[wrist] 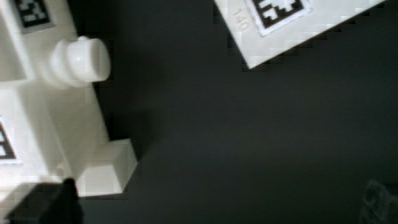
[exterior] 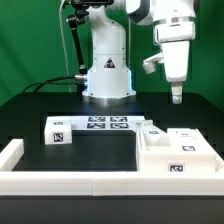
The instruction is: Assemble cabinet
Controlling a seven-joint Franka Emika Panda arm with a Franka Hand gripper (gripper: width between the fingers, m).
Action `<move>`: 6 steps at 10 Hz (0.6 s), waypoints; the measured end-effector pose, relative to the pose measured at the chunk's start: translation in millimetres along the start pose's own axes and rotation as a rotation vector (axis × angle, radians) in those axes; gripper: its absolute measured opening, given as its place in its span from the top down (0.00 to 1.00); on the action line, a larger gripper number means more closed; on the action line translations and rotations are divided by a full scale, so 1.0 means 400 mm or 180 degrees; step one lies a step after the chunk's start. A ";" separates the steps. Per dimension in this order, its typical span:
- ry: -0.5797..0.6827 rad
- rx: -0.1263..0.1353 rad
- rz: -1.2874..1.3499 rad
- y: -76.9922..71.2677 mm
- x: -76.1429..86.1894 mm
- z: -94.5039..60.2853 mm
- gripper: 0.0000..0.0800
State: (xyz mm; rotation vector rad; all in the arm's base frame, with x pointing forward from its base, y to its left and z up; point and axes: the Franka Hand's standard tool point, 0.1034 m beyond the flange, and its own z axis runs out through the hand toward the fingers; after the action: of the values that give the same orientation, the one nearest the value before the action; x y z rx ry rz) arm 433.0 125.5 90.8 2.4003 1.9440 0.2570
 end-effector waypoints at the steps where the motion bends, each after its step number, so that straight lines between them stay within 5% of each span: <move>1: -0.0001 0.0002 0.0000 -0.001 -0.001 0.001 0.00; 2: 0.0010 -0.0009 -0.0074 -0.001 -0.003 0.003 0.00; 3: 0.0081 -0.0110 -0.0562 0.004 -0.018 0.009 0.00; 6: 0.0015 -0.0064 -0.1222 0.000 -0.039 0.018 0.00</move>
Offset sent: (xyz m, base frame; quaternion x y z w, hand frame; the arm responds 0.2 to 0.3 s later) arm 0.0035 -0.0206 -0.0037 -0.0480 0.0436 -0.3323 0.9409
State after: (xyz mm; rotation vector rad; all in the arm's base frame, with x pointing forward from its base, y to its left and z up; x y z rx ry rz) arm 431.2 111.0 82.1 1.9574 2.3322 0.2615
